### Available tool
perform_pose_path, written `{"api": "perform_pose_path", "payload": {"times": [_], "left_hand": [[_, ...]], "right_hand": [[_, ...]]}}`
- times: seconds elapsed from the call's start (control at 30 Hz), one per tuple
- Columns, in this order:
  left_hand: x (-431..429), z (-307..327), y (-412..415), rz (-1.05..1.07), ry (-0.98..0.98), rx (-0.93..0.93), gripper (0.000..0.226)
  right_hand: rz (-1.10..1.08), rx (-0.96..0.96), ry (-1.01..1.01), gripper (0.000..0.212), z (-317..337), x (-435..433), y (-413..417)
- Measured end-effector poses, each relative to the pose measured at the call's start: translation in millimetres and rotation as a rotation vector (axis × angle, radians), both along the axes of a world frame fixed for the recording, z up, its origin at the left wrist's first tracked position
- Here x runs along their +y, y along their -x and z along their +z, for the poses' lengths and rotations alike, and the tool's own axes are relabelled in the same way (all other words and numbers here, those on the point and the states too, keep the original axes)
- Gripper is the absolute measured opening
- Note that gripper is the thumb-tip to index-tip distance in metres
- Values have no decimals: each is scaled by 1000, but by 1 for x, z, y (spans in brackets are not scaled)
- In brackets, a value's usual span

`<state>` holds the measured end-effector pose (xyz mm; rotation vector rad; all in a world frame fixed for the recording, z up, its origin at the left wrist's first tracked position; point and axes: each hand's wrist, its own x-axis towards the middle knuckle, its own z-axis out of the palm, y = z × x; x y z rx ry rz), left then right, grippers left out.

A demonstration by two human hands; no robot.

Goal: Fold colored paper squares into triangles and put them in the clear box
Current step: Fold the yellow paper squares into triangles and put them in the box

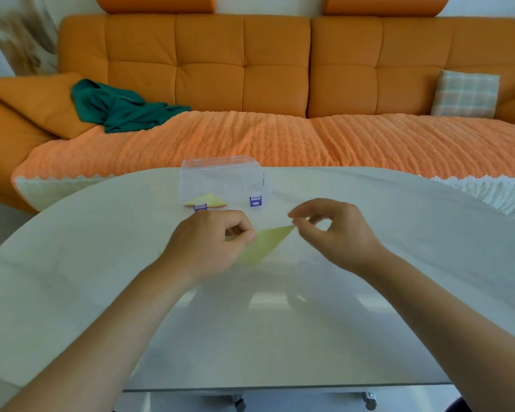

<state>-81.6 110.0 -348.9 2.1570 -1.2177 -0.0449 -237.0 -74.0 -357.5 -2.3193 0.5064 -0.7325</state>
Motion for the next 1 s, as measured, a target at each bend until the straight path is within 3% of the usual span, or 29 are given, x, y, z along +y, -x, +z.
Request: {"api": "perform_pose_path", "payload": {"times": [0.1,0.33,0.6,0.87,1.0], "left_hand": [[-5,-1,8,-11,14,-9,7],[-10,3,25,-17,32,-232,10],[-4,10,8,-92,22,-92,14],[8,8,-30,61,-79,-139,12],[0,1,-13,-18,114,113,19]], "right_hand": [[132,24,27,6,-3,15,-7],[168,52,95,8,-3,23,-10],[86,46,9,13,4,12,-6],[-31,52,-163,16,11,-11,0],[131,105,-253,18,14,-9,0]]}}
